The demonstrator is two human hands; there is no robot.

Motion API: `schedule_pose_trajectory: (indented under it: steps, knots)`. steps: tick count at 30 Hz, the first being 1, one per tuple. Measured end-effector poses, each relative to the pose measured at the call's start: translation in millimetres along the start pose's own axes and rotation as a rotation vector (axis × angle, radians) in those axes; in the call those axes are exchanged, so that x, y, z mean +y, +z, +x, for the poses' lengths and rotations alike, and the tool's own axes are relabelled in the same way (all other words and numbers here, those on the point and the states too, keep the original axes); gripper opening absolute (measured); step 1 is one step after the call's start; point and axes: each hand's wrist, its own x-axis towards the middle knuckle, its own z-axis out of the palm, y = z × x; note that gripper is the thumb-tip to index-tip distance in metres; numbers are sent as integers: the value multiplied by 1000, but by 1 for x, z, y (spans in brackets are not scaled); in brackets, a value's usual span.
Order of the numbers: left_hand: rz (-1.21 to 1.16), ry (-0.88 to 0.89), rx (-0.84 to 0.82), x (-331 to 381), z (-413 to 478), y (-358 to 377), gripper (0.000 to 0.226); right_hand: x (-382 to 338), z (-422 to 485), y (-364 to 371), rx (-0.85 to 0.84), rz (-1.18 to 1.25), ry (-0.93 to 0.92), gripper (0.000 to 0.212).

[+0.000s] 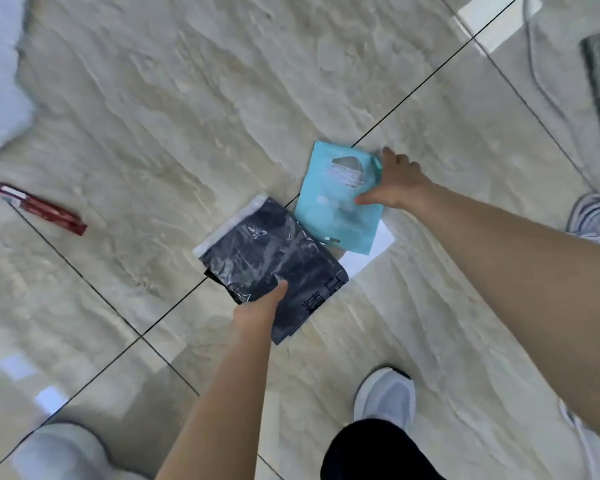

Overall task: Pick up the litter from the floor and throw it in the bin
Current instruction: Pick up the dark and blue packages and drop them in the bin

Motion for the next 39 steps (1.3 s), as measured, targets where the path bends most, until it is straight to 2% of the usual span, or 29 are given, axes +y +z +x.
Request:
schedule_pose_trajectory:
  steps: [3,6,10,13,15,18,22,26,32,39]
  knots:
    - [111,-45,194,4,18,14,104,-9,16,14,79,-25,-36,125]
    - [71,-32,267,5,32,21,96,-20,21,29,198,-163,-57,110]
    - [-282,-19,160,0,45,17,76,-19,17,39,129,-20,10,76]
    - [-376,9,71,-11,40,-6,53,-21,1,28,62,159,40,46]
    - [-432,2,-42,-14,31,-27,48,-31,-15,13,53,200,18,40]
    - [-482,-43,-140,-6,-1,-62,36,-60,-40,-17,46,224,-23,40]
    - [-412,98,-182,16,-68,-121,22,-120,-81,-73,53,261,-82,42]
    - [-347,236,-137,55,-153,-188,35,-182,-126,-148,4,384,-173,39]
    - [-375,401,-66,147,-274,-296,12,-283,-180,-287,-101,473,-266,50]
    - [-351,525,-5,278,-324,-405,17,-444,-183,-396,-46,507,-309,51]
